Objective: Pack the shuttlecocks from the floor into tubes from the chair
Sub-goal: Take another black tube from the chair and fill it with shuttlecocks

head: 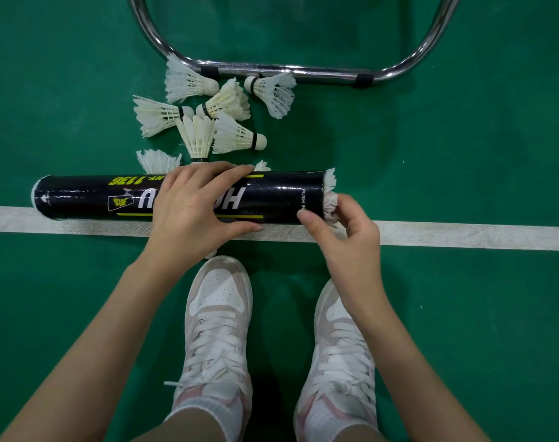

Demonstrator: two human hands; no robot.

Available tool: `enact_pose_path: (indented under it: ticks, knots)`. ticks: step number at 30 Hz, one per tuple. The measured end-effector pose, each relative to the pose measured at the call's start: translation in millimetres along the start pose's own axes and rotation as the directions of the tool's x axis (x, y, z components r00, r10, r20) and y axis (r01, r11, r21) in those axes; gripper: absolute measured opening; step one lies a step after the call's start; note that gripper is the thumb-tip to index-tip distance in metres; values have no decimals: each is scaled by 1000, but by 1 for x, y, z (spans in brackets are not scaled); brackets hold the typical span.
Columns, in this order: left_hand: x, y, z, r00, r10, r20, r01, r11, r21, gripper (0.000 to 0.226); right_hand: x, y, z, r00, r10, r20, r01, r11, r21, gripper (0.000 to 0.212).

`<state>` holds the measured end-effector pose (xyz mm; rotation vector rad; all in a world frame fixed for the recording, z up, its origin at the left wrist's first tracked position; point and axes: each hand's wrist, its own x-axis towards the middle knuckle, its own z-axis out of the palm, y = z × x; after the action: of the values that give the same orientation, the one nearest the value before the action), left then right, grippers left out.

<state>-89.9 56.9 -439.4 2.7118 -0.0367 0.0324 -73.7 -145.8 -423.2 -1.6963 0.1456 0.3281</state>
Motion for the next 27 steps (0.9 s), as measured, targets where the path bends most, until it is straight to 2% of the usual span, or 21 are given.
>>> enact_pose_path:
  ticks: [4, 8, 14, 27]
  knots:
    - [-1, 1, 0, 1000, 6, 0, -6, 1000, -7, 75, 1, -2, 4, 998, 8, 58, -4, 998, -69, 22]
    - [-2, -2, 0, 1000, 8, 3, -8, 1000, 3, 75, 14, -5, -2, 982, 57, 179, -30, 988, -152, 31]
    - [-1, -2, 0, 1000, 14, -12, -14, 1000, 3, 74, 25, -12, -5, 926, 97, 365, -37, 985, -167, 28]
    - [-3, -1, 0, 999, 44, -14, -44, 999, -7, 73, 32, -19, -8, 837, 167, 521, -91, 981, -169, 36]
